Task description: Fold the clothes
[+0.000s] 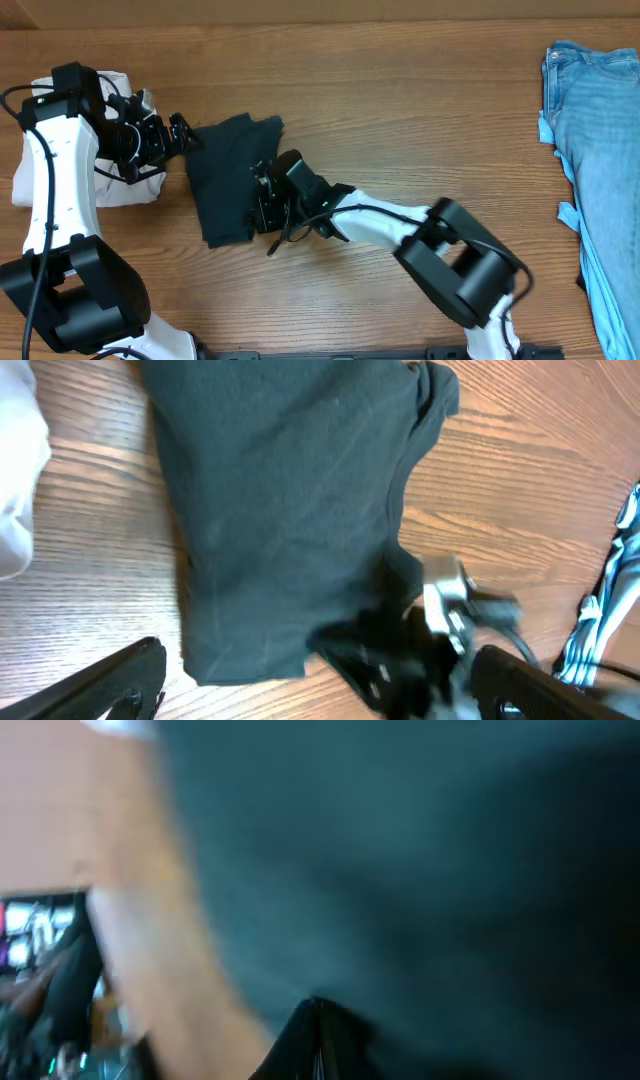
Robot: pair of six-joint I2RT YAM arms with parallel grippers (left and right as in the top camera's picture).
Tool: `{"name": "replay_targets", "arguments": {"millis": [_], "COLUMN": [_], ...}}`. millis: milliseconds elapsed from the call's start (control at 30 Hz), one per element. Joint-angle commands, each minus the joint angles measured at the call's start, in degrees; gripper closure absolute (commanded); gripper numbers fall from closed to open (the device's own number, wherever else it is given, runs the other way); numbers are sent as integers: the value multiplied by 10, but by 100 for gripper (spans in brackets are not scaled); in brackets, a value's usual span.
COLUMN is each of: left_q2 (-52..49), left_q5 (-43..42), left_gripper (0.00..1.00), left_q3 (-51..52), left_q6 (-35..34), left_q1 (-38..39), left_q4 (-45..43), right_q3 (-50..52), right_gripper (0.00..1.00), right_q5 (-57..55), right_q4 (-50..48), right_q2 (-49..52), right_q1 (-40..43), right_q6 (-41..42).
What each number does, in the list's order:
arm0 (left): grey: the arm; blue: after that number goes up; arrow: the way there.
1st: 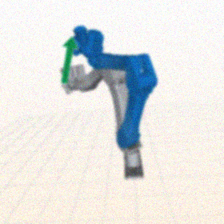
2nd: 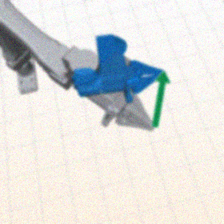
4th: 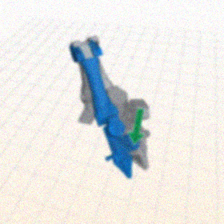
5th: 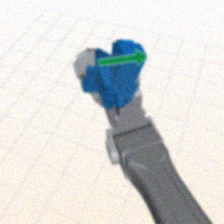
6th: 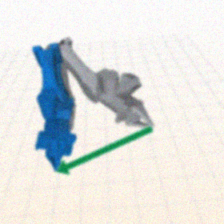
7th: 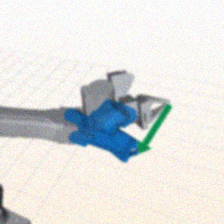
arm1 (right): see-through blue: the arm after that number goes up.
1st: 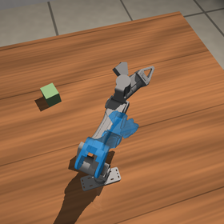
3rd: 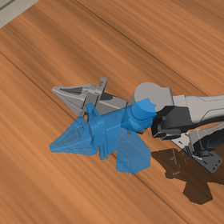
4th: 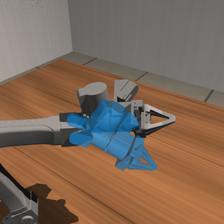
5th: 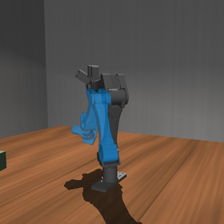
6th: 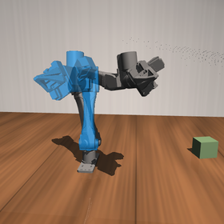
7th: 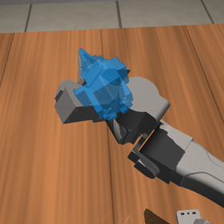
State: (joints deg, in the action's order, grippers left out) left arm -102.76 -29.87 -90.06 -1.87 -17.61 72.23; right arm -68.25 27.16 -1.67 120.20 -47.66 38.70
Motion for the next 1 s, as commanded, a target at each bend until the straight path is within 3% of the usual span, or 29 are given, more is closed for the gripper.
{"name": "replay_targets", "arguments": {"millis": [0,67,233,400,467,533,600,667,700,767,967], "left_q2": [13,13,13,12,12,10,-1,-14,-19,-24,-29], "left_q5": [-17,-17,-17,-11,-11,4,9,9,9,-14,-13], "left_gripper": [0,0,0,0,0,0,0,0,0,0,0], "left_q3": [-10,-10,-10,-10,-10,-3,23,66,92,155,236], "left_q6": [17,18,20,37,59,86,92,91,77,46,18], "left_q1": [0,0,0,0,1,8,27,49,54,54,56], "left_q4": [9,11,8,6,4,3,-6,-40,-66,-134,-220], "right_q3": [-3,-4,-45,-111,-142,-164,-188,-198,-199,-197,-150], "right_gripper": [96,96,96,96,95,85,76,75,75,88,96], "right_q5": [-87,-122,-195,-312,-315,-293,-214,-122,-35,53,58], "right_q4": [1,55,351,480,497,510,524,521,506,488,402], "right_q2": [26,30,12,-32,-39,-49,-69,-99,-119,-118,-41], "right_q1": [6,8,95,192,221,233,238,238,236,226,147], "right_q6": [50,51,59,-44,-104,-141,-187,-221,-242,-237,-173]}}
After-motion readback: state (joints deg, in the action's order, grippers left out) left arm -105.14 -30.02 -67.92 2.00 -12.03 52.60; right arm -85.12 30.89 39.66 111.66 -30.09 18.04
